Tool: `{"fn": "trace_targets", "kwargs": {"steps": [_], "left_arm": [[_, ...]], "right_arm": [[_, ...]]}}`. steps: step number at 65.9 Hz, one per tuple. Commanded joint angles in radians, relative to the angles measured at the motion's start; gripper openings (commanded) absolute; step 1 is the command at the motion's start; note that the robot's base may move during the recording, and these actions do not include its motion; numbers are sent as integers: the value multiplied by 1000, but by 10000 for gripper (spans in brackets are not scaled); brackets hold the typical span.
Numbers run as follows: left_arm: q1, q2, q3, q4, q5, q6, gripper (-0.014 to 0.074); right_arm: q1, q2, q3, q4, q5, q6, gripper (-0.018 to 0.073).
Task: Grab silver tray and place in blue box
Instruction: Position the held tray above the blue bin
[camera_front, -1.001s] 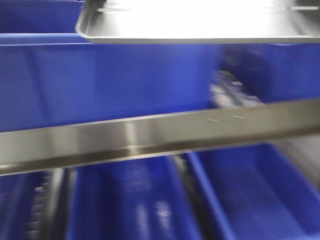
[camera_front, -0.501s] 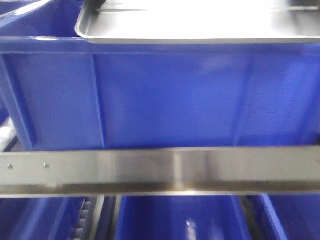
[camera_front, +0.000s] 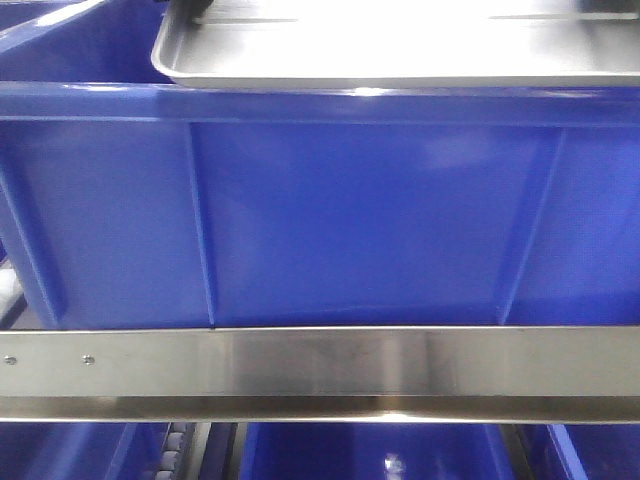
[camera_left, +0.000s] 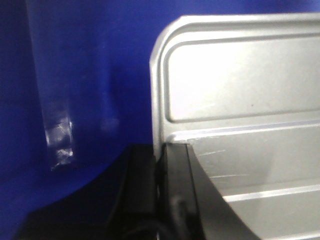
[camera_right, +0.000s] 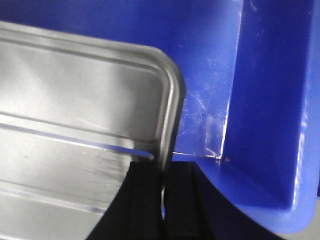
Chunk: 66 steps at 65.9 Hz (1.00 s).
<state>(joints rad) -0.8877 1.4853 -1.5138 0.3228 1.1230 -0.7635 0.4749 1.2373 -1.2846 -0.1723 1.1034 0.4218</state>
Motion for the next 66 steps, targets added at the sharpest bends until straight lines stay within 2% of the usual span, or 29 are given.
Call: {"fn": "trace_targets", "kwargs": {"steps": [1,66], "left_arm": [[-2,-34,-29,26,-35,22,-105],[-2,-34,-29,26,-41,22,-105]], "right_arm": [[-1,-25,-30,-25,-57,-20,59],[-1,-25,-30,-25,-57,-20,59]]}}
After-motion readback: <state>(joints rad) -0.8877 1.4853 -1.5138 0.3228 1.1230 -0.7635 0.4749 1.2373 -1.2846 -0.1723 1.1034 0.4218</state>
